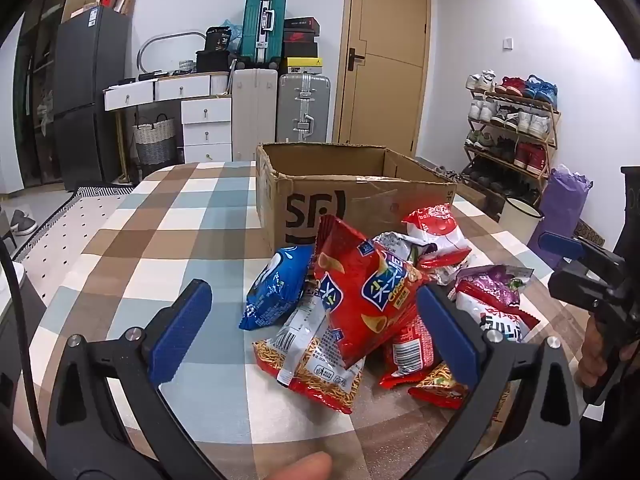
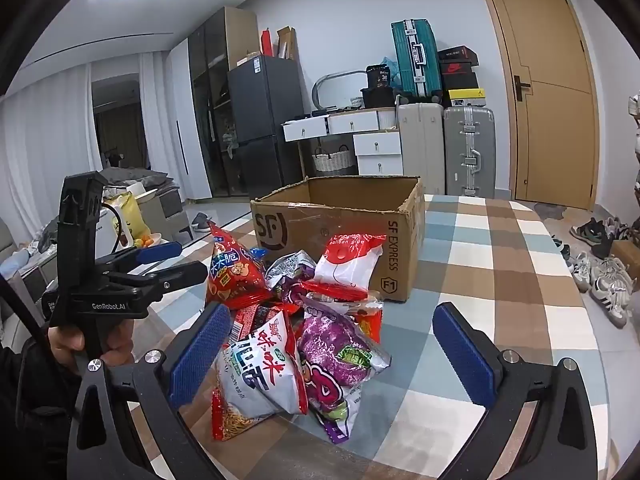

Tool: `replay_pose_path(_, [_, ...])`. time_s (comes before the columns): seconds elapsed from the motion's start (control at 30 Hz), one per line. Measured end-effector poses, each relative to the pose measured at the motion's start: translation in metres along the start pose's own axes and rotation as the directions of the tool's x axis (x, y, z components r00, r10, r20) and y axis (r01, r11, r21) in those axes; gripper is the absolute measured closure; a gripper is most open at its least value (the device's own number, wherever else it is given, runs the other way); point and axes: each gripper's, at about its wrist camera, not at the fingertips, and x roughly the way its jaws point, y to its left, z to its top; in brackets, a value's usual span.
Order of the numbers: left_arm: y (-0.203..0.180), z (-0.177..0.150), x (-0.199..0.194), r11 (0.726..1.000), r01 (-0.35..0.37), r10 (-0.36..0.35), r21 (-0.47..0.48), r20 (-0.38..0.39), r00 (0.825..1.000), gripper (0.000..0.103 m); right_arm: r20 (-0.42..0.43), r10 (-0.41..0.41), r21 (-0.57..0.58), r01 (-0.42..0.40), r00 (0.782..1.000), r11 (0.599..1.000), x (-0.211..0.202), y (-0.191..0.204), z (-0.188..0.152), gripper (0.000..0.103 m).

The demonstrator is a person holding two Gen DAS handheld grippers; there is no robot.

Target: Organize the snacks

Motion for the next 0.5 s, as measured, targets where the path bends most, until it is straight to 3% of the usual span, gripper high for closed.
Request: replay_pose_path(0.5, [0.005,0.0,-0.006,1.0,-0.01,0.01,-0.012,0.011,1.0,0.001,-0.023,-0.002,-0.006,0.002,1.0,1.0,0.004,-0.001,-0.001,0.0])
